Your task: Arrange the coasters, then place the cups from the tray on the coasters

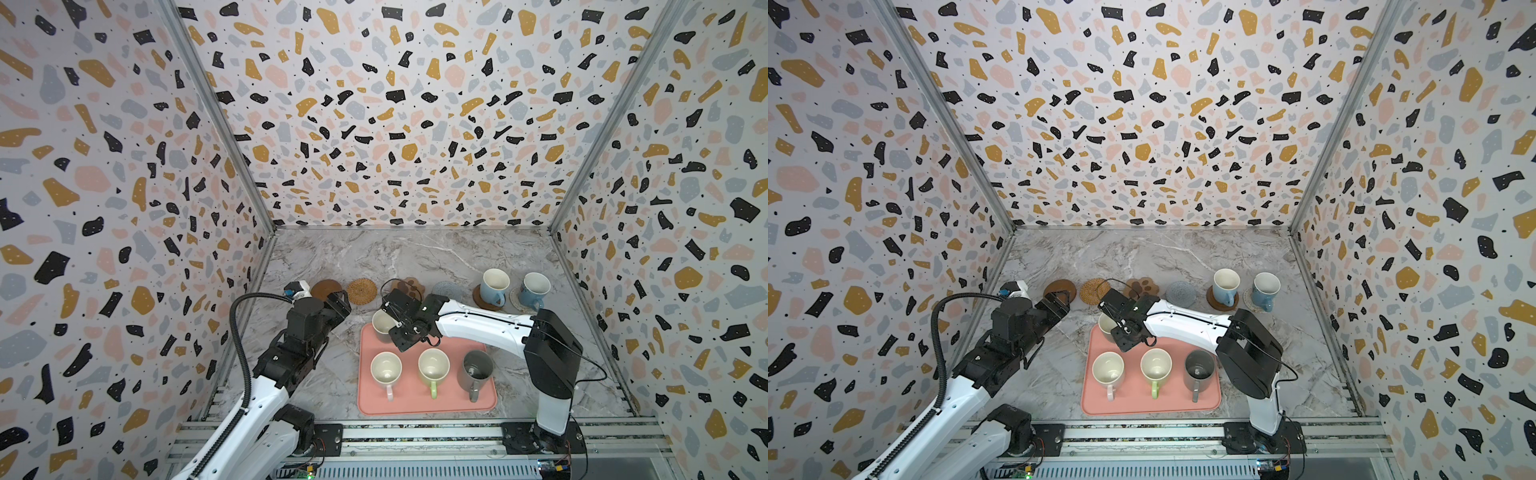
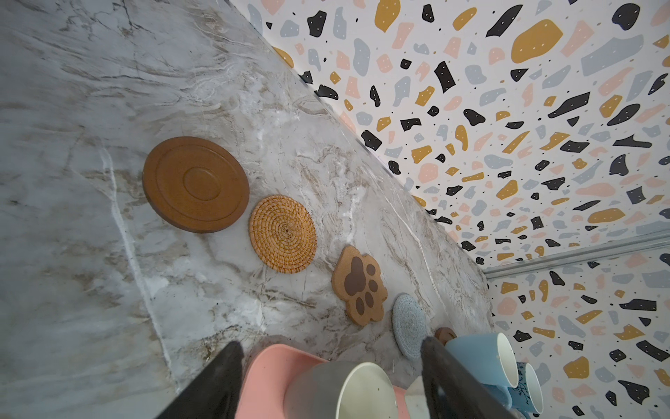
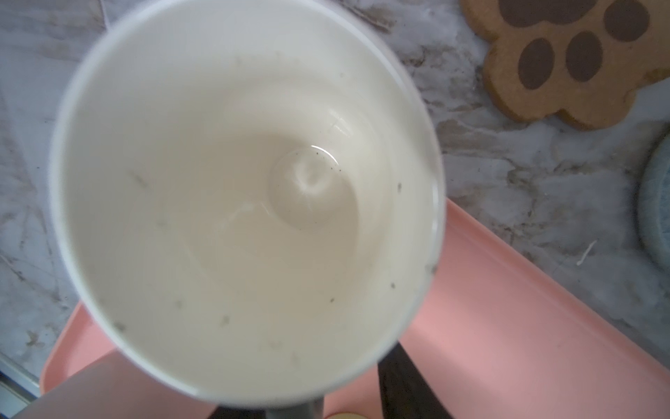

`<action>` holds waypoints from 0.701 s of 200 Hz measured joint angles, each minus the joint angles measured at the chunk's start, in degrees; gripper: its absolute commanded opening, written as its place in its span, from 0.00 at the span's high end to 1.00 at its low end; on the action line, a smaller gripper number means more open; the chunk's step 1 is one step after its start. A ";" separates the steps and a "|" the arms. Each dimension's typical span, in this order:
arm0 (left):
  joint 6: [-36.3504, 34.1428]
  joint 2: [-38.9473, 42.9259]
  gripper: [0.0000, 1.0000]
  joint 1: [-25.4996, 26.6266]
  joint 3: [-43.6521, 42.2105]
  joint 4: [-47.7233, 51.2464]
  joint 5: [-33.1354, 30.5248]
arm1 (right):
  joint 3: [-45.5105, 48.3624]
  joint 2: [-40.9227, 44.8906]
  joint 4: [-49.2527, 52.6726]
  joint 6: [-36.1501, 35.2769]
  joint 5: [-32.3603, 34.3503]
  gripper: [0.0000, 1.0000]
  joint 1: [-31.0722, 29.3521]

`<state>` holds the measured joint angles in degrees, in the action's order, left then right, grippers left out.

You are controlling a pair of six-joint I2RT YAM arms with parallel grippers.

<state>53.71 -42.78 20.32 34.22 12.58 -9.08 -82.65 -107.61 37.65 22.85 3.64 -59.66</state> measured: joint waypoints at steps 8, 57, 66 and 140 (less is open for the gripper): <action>0.00 0.00 0.22 0.00 0.00 -0.02 0.00 | 0.00 0.00 0.00 -0.28 0.02 0.60 -0.09; 0.00 0.17 0.22 0.00 0.00 0.02 -0.15 | 0.00 0.00 -0.28 -1.55 0.04 0.68 -0.63; 0.00 0.35 0.22 0.00 0.00 0.04 -0.28 | 0.00 0.00 -0.39 -1.73 0.04 0.69 -0.70; 0.07 0.76 0.22 0.00 0.00 0.04 -0.46 | 0.96 0.00 -2.03 -2.60 0.02 0.81 -0.90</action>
<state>53.78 -42.02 20.32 34.22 12.62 -9.54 -81.69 -107.61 35.62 20.25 3.66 -60.55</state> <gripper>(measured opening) 0.782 0.212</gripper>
